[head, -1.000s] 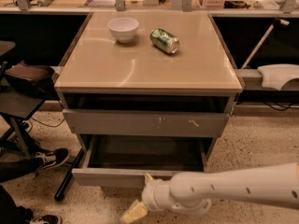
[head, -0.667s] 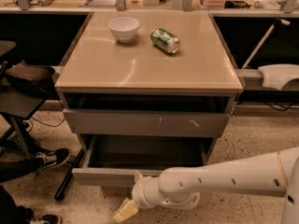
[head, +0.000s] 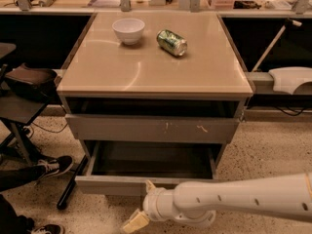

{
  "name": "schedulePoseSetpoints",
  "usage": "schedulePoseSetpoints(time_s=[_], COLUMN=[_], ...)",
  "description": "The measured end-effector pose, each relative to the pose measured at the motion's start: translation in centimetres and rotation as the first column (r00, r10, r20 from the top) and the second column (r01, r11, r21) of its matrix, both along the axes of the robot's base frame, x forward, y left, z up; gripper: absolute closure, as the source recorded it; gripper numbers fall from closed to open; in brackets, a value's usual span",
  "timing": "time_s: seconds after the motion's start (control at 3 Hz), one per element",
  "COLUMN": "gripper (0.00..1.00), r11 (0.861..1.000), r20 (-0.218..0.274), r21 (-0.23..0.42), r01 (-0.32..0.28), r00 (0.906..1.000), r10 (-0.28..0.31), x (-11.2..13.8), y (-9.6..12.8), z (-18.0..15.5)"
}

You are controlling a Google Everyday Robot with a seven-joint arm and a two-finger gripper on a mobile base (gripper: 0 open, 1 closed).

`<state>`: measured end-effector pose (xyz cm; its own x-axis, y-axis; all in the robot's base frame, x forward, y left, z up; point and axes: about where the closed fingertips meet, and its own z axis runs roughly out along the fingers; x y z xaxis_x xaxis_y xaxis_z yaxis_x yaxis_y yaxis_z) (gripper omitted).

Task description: Close middle drawer

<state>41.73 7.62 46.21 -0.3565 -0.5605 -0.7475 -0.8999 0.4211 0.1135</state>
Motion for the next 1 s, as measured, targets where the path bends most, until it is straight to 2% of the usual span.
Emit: schedulePoseSetpoints(time_s=[0.33, 0.67, 1.0], gripper=[0.0, 0.0, 0.0], r11=[0.994, 0.969, 0.941], r20=[0.038, 0.009, -0.07], r21=[0.066, 0.112, 0.115], r01=[0.082, 0.219, 0.319], r00=[0.9957, 0.9753, 0.9472], r10=[-0.085, -0.221, -0.313], x=[-2.5, -0.9, 2.3], y=[-0.7, -3.6, -7.5], z=[0.6, 1.3, -0.8])
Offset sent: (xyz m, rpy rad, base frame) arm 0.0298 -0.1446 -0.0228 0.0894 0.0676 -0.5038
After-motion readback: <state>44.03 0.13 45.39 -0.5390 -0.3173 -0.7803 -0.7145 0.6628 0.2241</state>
